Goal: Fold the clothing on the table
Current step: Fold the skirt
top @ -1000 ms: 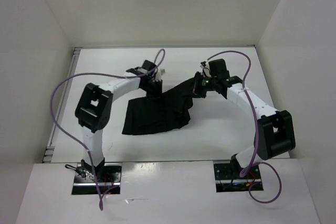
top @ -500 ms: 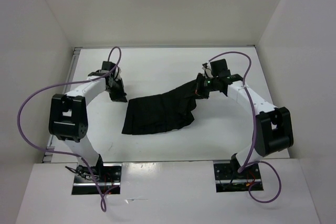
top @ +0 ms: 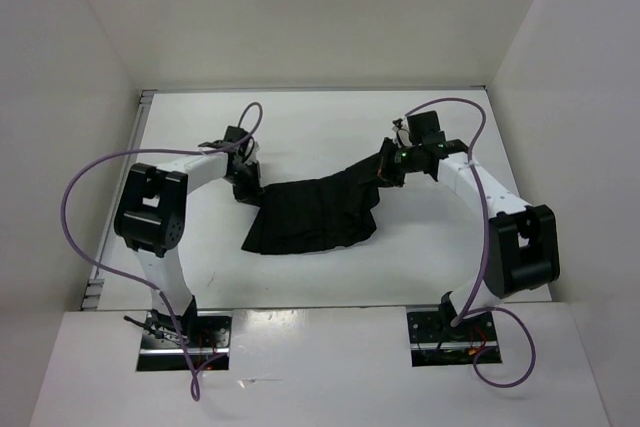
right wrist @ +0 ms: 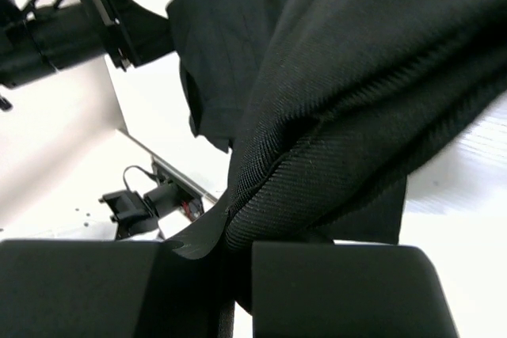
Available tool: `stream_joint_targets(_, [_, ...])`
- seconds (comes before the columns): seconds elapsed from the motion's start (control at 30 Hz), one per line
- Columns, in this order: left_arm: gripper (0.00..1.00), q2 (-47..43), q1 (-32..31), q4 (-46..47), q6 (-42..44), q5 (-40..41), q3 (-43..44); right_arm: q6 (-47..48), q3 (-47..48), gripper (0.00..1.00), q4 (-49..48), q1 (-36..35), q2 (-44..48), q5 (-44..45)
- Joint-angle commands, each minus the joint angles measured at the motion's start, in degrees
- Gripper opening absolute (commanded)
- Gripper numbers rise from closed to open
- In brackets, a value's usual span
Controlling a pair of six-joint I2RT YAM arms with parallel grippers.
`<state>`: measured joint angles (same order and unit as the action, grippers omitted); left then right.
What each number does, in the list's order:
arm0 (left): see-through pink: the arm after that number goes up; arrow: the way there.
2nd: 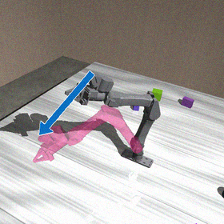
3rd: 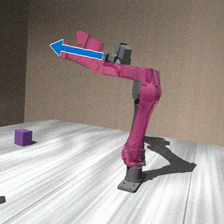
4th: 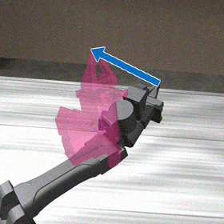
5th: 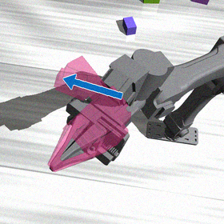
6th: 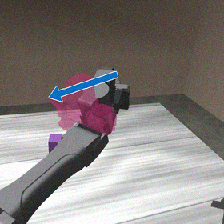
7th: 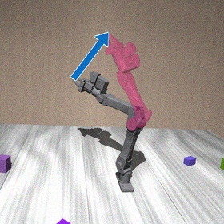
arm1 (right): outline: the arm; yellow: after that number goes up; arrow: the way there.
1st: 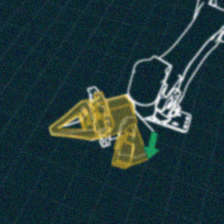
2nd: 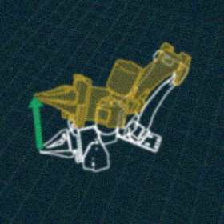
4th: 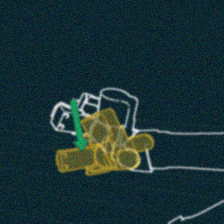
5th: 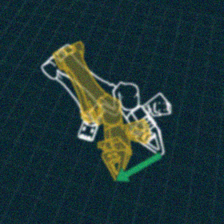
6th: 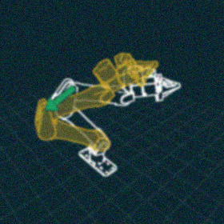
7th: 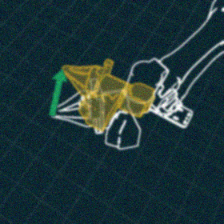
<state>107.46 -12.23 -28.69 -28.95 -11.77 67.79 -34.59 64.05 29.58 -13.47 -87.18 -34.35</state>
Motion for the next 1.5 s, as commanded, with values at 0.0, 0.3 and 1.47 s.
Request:
stream_joint_targets(0.0, [0.09,5.74,-3.76,1.70,-0.76,-2.64,2.15,1.01,2.57,0.00,0.83,2.13,3.23,0.60])
stream_joint_targets(0.3, [0.09,8.38,-6.93,1.09,-0.76,-3.70,7.80,-0.13,4.41,0.00,-0.76,-0.75,2.19,-1.68])
stream_joint_targets(1.47, [0.23,-15.17,2.12,-9.71,2.58,4.30,18.95,-5.67,24.45,0.61,-12.72,-20.81,-19.80,-8.64])
